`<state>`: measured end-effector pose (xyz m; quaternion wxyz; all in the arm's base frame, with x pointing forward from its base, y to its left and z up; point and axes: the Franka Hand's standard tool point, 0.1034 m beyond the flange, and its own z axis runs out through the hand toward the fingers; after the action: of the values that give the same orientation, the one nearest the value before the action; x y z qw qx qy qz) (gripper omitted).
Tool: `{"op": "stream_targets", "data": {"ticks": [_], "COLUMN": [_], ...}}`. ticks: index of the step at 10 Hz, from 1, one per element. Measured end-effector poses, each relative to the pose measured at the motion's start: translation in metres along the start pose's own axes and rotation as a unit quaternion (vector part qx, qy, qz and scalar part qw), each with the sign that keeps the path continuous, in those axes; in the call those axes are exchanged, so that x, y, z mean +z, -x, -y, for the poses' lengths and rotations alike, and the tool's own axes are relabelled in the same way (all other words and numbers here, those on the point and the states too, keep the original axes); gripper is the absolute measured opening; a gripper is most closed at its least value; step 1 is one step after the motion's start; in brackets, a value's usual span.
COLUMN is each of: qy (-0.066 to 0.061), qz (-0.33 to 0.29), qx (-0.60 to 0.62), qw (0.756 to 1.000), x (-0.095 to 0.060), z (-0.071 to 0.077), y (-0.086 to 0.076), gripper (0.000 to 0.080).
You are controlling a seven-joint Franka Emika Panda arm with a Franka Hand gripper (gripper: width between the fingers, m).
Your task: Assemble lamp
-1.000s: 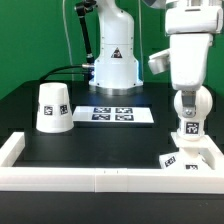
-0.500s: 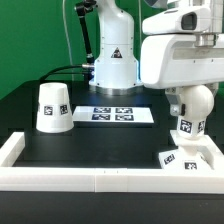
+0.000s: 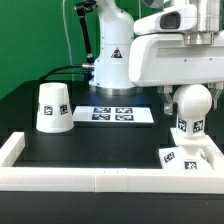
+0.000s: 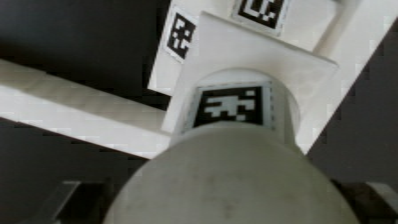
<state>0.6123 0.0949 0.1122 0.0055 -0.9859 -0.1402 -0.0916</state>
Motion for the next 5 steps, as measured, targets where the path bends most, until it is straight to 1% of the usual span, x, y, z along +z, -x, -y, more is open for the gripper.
{"op": "stream_targets", "data": {"ticks": [2,3,4,5], "qy": [-0.001,-0.003,-0.006,-0.012], "qz": [-0.009,-0.01,-0.009,-0.007], "qx": [0.096,0.145,0.204,0.262], "qw": [0.995,0.989,0.979,0.965], "x": [-0.0018,-0.0019,-0.002,-0.0015], "z": [-0.006,-0.0069,-0.007,-0.0069], "y": [0.0,0.0017,0.0024,0.0031], "gripper": [0.0576,0.0576,0.0576,0.0576]}}
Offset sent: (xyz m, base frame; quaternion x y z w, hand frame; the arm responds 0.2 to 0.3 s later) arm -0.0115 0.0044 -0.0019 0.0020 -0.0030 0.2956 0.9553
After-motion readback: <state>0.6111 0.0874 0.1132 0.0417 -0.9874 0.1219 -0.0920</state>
